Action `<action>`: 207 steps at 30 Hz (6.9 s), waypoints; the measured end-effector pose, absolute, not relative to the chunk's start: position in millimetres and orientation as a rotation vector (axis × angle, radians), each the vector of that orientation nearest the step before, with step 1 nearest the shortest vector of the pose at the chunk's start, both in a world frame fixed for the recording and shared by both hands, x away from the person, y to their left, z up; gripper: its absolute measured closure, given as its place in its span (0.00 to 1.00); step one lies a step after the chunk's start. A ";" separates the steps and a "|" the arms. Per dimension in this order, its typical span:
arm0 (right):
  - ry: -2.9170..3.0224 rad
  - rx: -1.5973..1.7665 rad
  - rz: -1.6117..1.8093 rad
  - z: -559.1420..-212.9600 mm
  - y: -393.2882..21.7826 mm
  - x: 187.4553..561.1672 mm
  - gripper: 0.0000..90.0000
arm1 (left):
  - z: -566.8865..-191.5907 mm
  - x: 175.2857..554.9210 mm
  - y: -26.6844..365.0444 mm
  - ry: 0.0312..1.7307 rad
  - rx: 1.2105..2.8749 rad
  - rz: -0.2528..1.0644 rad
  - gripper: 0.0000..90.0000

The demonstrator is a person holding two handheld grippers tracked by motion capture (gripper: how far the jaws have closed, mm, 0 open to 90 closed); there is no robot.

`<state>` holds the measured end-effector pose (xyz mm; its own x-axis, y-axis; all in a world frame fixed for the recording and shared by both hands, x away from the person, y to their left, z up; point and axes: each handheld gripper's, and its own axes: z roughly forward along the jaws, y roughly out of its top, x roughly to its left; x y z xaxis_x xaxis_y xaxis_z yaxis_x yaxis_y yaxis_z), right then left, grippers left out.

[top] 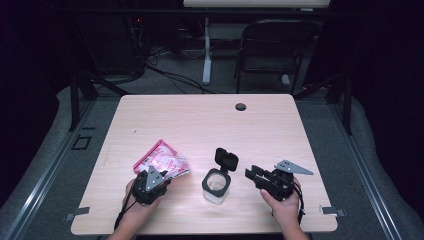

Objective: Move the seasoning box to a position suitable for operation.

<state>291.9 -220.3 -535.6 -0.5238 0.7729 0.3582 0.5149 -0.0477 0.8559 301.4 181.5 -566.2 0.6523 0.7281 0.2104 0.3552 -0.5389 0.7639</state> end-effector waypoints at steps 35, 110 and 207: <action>1.992 1.399 1.591 -538.1 -219.5 292.4 0.70 | -545.9 320.1 199.7 0.870 2.090 0.627 1.00; 1.988 1.405 1.585 -537.9 -221.2 292.9 0.70 | -479.2 279.4 163.1 0.604 1.944 0.605 1.00; 2.400 0.675 1.698 -479.6 -89.3 298.6 0.63 | -509.4 259.0 168.6 0.647 1.990 0.470 1.00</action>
<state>298.6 -89.3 -479.6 -0.8924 0.4249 0.1518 0.2846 0.2690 0.9201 259.0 168.6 -509.4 0.7854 0.6161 0.0604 0.2480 -0.4026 0.8811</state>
